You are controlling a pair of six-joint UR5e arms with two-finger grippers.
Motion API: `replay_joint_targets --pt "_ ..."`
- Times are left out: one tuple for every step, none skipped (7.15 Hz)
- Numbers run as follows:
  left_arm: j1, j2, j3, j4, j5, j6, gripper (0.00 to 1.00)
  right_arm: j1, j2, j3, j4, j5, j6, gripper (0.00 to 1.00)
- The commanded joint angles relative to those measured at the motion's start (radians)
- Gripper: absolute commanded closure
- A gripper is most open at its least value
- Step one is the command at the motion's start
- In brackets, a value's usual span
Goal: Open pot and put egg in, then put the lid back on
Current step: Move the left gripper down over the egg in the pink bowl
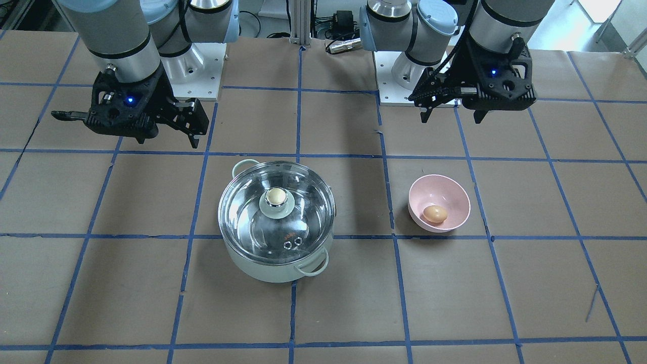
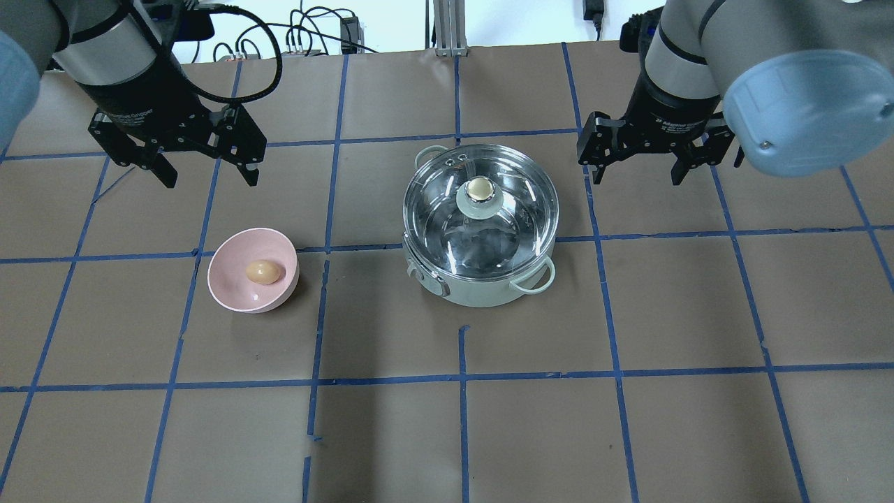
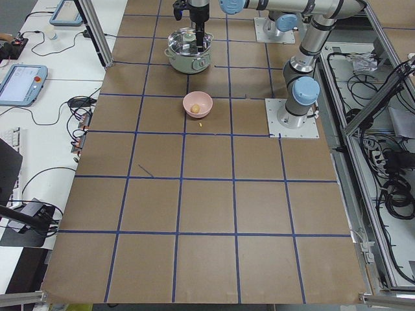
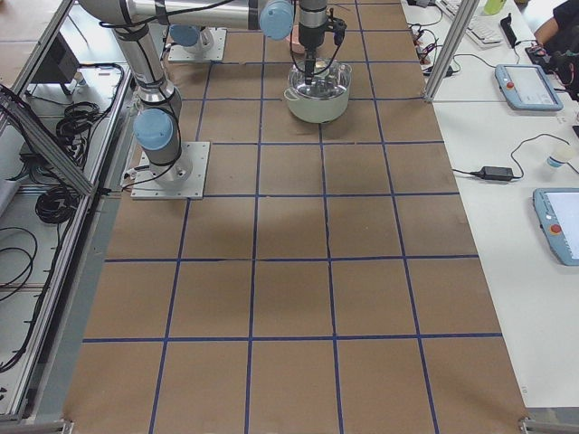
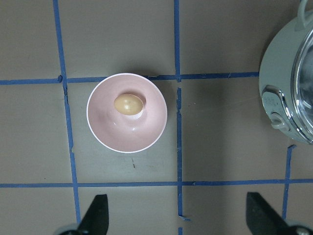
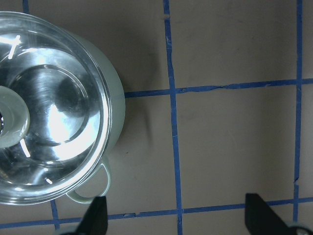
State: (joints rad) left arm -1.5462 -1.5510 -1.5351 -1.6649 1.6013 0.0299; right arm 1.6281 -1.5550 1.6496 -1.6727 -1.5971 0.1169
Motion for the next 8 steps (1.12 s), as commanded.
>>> replay_joint_targets --pt "0.000 0.003 0.000 0.001 -0.001 0.001 0.00 0.001 -0.002 0.001 -0.001 -0.001 -0.026 0.00" --pt "0.000 0.005 -0.003 -0.001 -0.001 0.004 0.00 0.001 -0.002 0.003 -0.001 -0.001 -0.036 0.00" --pt "0.000 0.005 -0.019 -0.001 -0.001 0.010 0.00 0.004 0.004 -0.002 -0.005 0.002 -0.022 0.01" --pt "0.001 0.003 -0.045 0.007 -0.001 0.004 0.00 0.007 0.021 -0.002 -0.018 0.002 -0.019 0.02" --pt "0.006 -0.012 -0.074 0.096 -0.001 -0.004 0.00 0.007 0.027 -0.002 -0.033 0.005 -0.017 0.02" --pt "0.012 -0.050 -0.109 0.213 -0.001 -0.019 0.00 0.010 0.042 -0.004 -0.063 0.011 -0.017 0.02" --pt "0.018 -0.079 -0.131 0.250 0.000 -0.101 0.00 0.013 0.056 -0.005 -0.088 0.011 -0.014 0.01" --pt "0.023 -0.083 -0.146 0.255 0.000 -0.205 0.00 0.016 0.053 -0.004 -0.090 0.003 -0.013 0.00"
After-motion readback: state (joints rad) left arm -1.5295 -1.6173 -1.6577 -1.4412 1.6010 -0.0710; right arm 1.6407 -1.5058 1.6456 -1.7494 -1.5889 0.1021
